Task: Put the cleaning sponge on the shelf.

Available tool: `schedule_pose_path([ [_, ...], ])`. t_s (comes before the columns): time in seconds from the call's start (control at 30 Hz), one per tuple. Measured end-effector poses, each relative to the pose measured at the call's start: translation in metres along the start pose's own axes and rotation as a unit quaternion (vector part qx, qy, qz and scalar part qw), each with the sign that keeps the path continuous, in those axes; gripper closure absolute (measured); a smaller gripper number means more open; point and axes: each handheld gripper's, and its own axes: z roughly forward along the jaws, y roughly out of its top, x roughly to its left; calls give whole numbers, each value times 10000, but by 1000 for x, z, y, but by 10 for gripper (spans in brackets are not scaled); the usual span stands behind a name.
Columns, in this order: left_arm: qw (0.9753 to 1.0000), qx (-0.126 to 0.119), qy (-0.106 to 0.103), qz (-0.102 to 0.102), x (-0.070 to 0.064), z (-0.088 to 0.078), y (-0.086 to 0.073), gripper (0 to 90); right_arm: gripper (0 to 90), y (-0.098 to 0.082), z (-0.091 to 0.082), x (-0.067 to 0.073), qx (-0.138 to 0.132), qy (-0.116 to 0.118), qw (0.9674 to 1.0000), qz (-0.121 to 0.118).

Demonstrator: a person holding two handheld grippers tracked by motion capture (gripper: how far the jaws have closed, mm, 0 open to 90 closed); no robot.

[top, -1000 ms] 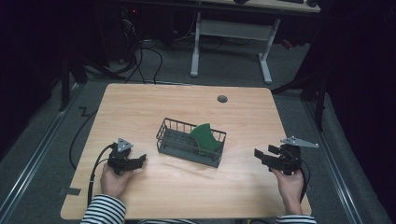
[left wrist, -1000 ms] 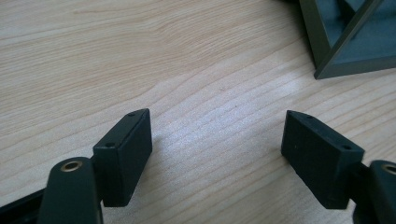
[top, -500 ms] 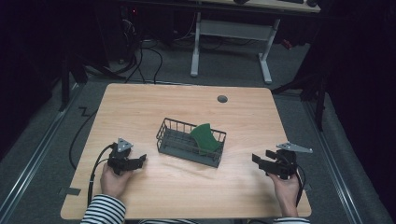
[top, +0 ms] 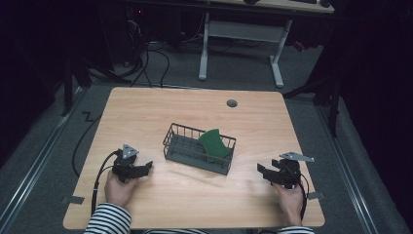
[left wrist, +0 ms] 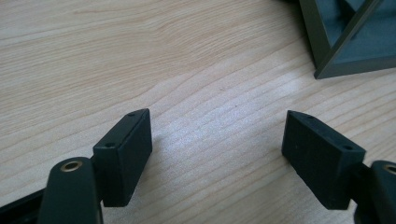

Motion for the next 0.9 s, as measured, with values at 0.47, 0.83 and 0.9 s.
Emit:
schedule_pose_path([
  [0.47,10000,1,1,1,0,0,0,249,323,-10,19,2,71,-140,9999,-65],
  [0.83,10000,-4,18,-5,0,0,0,249,321,-19,28,6,124,-382,9988,-273],
  [0.9,10000,-5,18,-4,0,0,0,249,317,-21,32,10,211,-537,9975,-405],
])
